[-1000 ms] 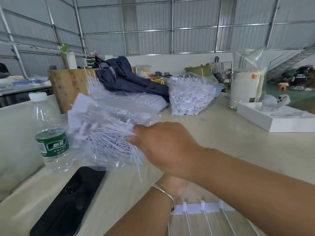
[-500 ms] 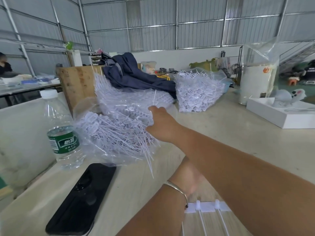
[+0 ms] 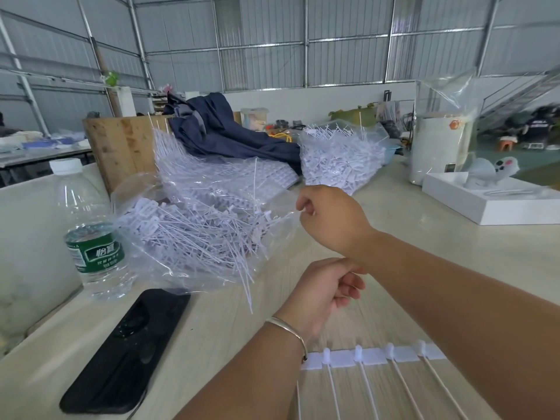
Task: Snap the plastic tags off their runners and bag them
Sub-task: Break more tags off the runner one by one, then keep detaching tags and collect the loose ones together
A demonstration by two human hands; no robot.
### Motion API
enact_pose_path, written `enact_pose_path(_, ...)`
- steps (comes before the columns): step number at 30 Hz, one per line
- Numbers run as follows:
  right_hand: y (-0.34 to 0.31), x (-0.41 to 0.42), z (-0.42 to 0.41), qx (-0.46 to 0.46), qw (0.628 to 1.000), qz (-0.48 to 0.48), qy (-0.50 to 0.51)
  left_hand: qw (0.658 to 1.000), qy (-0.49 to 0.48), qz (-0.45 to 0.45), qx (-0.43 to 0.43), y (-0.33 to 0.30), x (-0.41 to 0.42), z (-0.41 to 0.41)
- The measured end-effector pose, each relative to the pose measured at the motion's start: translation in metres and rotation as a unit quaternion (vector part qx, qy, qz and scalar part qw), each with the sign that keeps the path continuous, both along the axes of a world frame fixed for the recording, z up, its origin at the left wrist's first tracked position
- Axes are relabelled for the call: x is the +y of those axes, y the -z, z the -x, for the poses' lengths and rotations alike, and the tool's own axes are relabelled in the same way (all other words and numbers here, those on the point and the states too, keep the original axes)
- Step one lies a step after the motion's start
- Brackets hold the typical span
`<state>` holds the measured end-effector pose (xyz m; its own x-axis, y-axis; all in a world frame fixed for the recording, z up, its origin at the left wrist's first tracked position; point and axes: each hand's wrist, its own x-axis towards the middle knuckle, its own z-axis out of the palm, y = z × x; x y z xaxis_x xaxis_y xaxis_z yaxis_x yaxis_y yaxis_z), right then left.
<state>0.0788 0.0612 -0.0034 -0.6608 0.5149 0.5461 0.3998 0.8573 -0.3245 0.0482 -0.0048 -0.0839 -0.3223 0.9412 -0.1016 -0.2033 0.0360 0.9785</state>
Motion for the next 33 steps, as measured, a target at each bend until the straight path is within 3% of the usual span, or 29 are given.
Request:
enact_pose_path(4,0.005,0.006,-0.029,-0.004,0.999,0.006,0.033,1.0,-0.005,0.003,0.007,-0.001,-0.001,0.002)
enact_pose_path(7,0.016,0.007,-0.062,0.009,0.997,0.061,0.038,0.997,-0.073,-0.005,-0.003,-0.001,0.0,0.0)
enact_pose_path(9,0.022,0.005,-0.085,-0.005,0.992,0.125,-0.015,0.988,-0.148,-0.05,0.001,-0.003,0.0,0.0)
enact_pose_path(12,0.024,-0.006,-0.11,-0.173,0.946,0.24,-0.135,0.967,-0.218,-0.129,0.006,-0.007,-0.003,0.002)
enact_pose_path(15,0.027,-0.014,-0.128,-0.347,0.891,0.24,-0.166,0.966,-0.217,-0.136,0.02,-0.007,-0.004,0.002)
enact_pose_path(17,0.033,-0.017,-0.134,-0.39,0.884,0.21,-0.152,0.969,-0.209,-0.13,0.036,-0.005,-0.005,0.001)
enact_pose_path(29,0.049,0.002,-0.135,-0.336,0.928,0.107,-0.119,0.971,-0.197,-0.116,0.067,-0.012,-0.007,0.008)
enact_pose_path(33,0.048,0.01,-0.136,-0.324,0.92,0.174,-0.133,0.963,-0.193,-0.086,0.167,-0.008,-0.004,0.007)
